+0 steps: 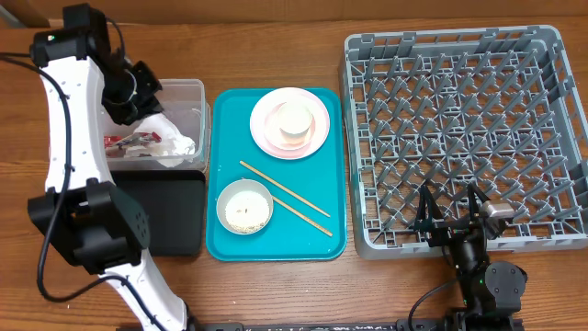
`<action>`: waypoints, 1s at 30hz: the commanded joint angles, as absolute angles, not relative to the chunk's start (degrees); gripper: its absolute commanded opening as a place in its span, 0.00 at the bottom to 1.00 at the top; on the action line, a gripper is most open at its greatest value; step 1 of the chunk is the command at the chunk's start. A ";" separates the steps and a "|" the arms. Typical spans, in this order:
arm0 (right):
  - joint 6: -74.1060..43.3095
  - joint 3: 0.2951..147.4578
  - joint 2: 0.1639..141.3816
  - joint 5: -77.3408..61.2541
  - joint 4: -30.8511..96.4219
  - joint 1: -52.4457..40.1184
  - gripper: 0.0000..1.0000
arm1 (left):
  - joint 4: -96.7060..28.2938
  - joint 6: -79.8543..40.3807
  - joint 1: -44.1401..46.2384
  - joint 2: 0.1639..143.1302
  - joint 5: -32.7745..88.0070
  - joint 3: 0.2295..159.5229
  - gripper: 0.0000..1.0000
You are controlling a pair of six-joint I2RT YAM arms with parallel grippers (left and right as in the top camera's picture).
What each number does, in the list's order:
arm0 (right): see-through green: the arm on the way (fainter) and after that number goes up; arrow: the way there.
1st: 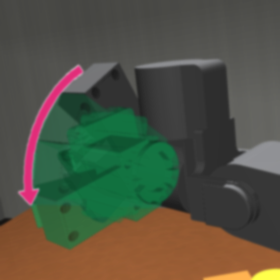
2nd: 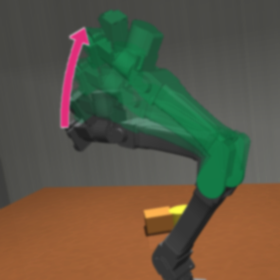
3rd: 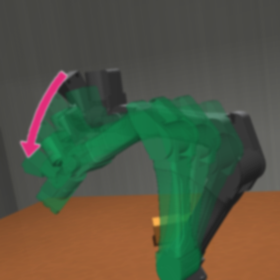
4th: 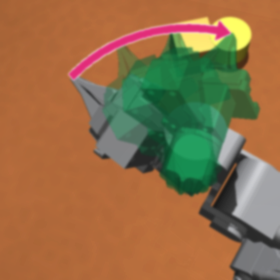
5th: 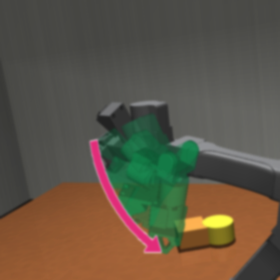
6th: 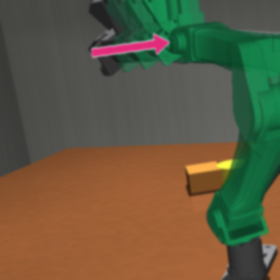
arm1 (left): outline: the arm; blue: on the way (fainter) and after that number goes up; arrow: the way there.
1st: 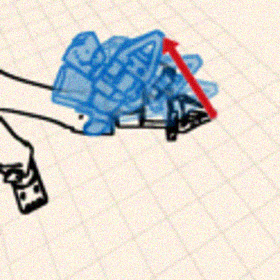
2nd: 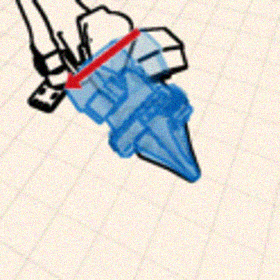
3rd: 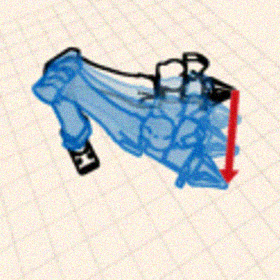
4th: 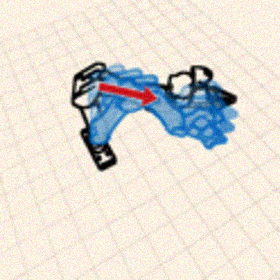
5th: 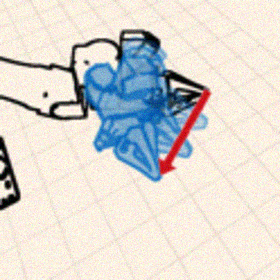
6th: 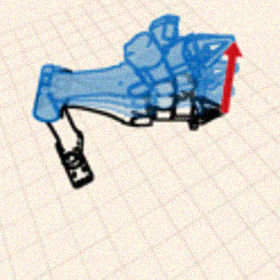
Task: Sort waste into correct bins and load items into the dishwasher
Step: 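Carry the red wrapper with the left gripper into the clear bin and release, then reach the left gripper to the rice bowl rim and grasp it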
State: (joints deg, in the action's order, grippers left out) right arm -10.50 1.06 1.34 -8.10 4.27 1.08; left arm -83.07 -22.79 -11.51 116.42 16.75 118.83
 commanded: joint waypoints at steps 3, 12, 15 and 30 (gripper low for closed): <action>-10.74 0.45 1.32 -7.94 3.97 1.21 1.00 | -86.70 -16.53 -6.66 106.43 20.80 120.42 0.08; -10.74 0.45 1.32 -7.94 3.99 1.21 1.00 | -95.98 -12.64 3.90 102.56 17.63 120.33 0.10; -10.74 0.45 1.32 -7.94 3.97 1.21 1.00 | -96.79 -12.64 7.75 102.63 16.97 120.14 0.08; -10.74 0.45 1.32 -7.94 3.99 1.21 1.00 | -96.49 -17.10 28.99 102.98 7.88 119.72 0.18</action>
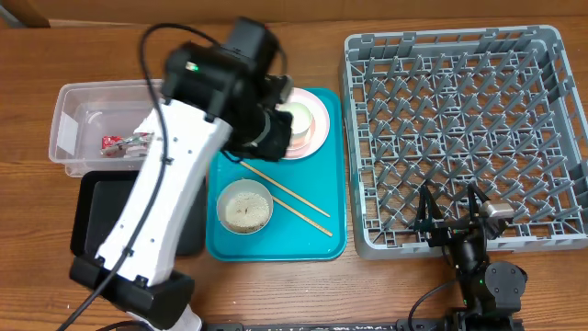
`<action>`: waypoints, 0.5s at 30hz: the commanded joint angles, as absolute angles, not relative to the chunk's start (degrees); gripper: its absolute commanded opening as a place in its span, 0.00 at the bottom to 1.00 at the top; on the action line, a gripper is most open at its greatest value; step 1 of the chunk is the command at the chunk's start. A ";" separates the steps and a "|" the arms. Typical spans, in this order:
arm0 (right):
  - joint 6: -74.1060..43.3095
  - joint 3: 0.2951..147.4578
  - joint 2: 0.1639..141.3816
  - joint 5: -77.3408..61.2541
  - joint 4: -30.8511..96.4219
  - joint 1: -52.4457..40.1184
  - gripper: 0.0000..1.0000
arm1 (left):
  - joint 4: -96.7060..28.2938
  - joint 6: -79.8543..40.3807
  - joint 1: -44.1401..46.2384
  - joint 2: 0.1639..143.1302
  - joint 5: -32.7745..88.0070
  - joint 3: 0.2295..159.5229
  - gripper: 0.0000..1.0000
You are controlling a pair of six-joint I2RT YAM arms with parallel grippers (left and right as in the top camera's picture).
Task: Sort waste into correct bins and load items into the dishwasher
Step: 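Reach the left gripper to the rice bowl rim and grasp it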
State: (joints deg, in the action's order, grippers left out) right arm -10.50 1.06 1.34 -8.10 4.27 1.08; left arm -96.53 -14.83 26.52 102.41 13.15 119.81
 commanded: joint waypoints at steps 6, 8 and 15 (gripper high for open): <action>-10.74 0.45 1.32 -7.94 3.99 1.21 1.00 | -96.14 -24.99 34.85 102.98 -0.36 116.31 0.21; -10.74 0.45 1.32 -7.94 3.97 1.21 1.00 | -95.98 -27.75 35.79 102.98 -3.42 113.95 0.20; -10.74 0.45 1.32 -7.94 3.99 1.21 1.00 | -92.07 -31.97 36.03 102.96 -5.32 104.01 0.12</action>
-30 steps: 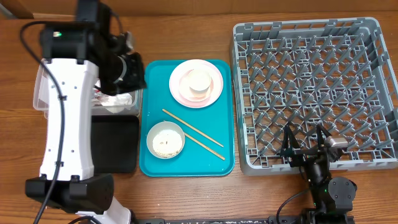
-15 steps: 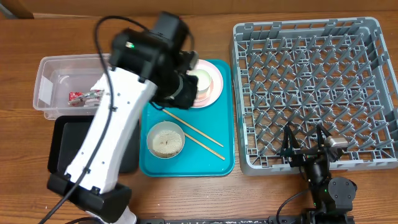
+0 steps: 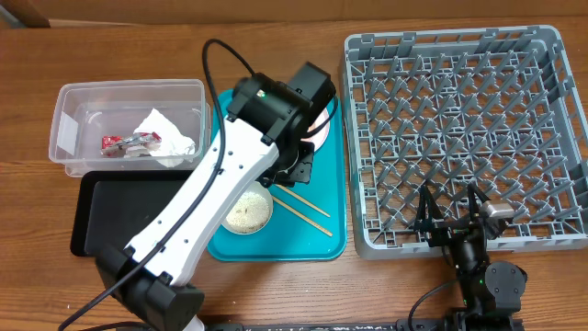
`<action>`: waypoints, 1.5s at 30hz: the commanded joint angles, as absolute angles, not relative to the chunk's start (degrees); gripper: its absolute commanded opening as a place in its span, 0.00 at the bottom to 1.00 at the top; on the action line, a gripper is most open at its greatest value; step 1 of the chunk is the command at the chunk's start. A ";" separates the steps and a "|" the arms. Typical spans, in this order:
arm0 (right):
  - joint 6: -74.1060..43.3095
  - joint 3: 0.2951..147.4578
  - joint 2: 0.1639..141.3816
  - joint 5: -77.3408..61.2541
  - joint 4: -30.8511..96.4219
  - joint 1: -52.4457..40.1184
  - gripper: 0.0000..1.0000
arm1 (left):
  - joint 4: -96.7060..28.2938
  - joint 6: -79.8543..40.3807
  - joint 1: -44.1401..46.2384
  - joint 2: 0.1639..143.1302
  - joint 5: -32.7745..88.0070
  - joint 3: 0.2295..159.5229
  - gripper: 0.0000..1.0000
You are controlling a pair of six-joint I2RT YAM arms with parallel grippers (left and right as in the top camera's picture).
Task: Sort waste into correct bins and load items into the dishwasher
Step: 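Reach the left gripper to the rice bowl rim and grasp it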
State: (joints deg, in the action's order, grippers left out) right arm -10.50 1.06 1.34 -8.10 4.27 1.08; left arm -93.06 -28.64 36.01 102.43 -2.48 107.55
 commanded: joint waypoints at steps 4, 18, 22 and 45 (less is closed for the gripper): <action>-10.74 0.45 1.32 -7.94 3.99 1.21 1.00 | -89.67 -31.94 36.03 102.96 -5.30 98.91 0.16; -10.74 0.45 1.32 -7.94 3.97 1.21 1.00 | -70.52 -31.97 36.03 102.98 -1.43 78.37 0.20; -10.74 0.45 1.32 -7.94 3.97 1.21 1.00 | -66.70 -31.97 36.03 102.98 -1.83 76.14 0.20; -10.74 0.45 1.32 -7.94 3.97 1.21 1.00 | -60.20 -32.25 35.90 102.98 -6.63 70.96 0.24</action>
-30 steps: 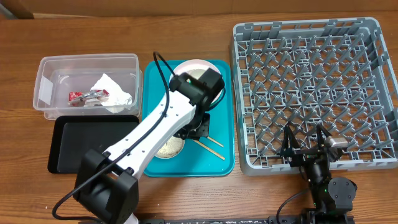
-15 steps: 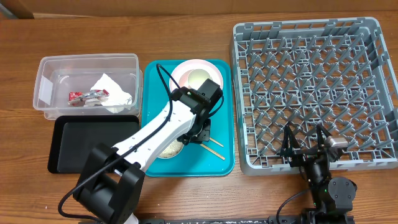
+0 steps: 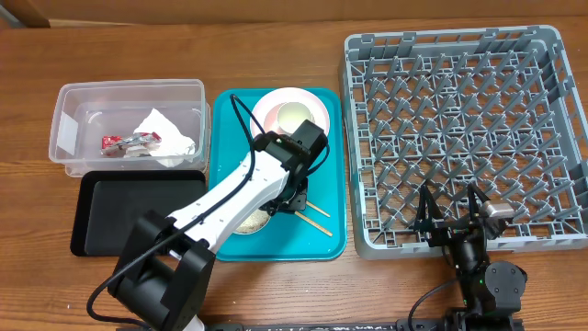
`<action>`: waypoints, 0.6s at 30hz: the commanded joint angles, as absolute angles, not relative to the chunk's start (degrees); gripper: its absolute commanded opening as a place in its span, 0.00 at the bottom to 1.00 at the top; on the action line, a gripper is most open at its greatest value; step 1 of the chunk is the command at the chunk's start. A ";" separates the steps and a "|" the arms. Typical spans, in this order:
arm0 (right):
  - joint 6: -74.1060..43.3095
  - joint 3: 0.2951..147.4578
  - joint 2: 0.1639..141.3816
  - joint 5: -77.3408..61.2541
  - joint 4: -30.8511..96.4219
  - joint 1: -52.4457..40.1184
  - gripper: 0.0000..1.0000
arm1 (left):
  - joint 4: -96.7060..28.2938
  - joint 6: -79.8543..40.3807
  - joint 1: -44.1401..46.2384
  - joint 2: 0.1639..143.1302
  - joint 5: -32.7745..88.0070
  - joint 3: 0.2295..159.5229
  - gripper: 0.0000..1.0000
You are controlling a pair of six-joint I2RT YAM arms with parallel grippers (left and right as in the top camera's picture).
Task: Sort waste into correct bins and load items into the dishwasher
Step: 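Reach the left gripper to the rice bowl rim and grasp it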
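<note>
A teal tray [image 3: 323,241] holds a pink plate with a cup [image 3: 289,118], a bowl of rice [image 3: 241,219] and two wooden chopsticks [image 3: 318,213]. My left arm reaches across the tray. Its gripper [image 3: 296,197] points down at the near ends of the chopsticks, right of the bowl; the wrist hides the fingers. The arm covers most of the bowl and part of the chopsticks. My right gripper [image 3: 449,213] rests at the front edge of the grey dish rack [image 3: 459,129], fingers apart and empty.
A clear plastic bin [image 3: 69,110] at the left holds a crumpled napkin and a red wrapper. A black tray [image 3: 129,207] lies in front of it. The dish rack fills the right side of the table.
My left wrist was over the lower right edge of the pink plate. It now sits nearer me and lower, at the chopsticks beside the bowl, and the plate is uncovered. The right arm has not moved.
My left gripper was over the clear bin with the waste. Then the arm stood over the teal tray beside the plate, then over the plate's edge and tray middle. Now it is down at the chopsticks. The right gripper stayed at the rack's front.
</note>
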State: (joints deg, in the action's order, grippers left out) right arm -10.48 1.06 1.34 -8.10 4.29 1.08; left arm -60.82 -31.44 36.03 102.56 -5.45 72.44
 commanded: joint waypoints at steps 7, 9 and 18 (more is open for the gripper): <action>-10.74 0.45 1.32 -7.94 3.97 1.21 1.00 | -57.98 -32.40 35.90 102.98 -6.63 68.95 0.25; -10.74 0.45 1.32 -7.94 3.97 1.21 1.00 | -57.98 -32.40 35.90 102.98 -6.76 68.93 0.25; -10.74 0.45 1.32 -7.94 3.97 1.21 1.00 | -56.51 -32.71 35.92 103.00 -7.05 67.29 0.25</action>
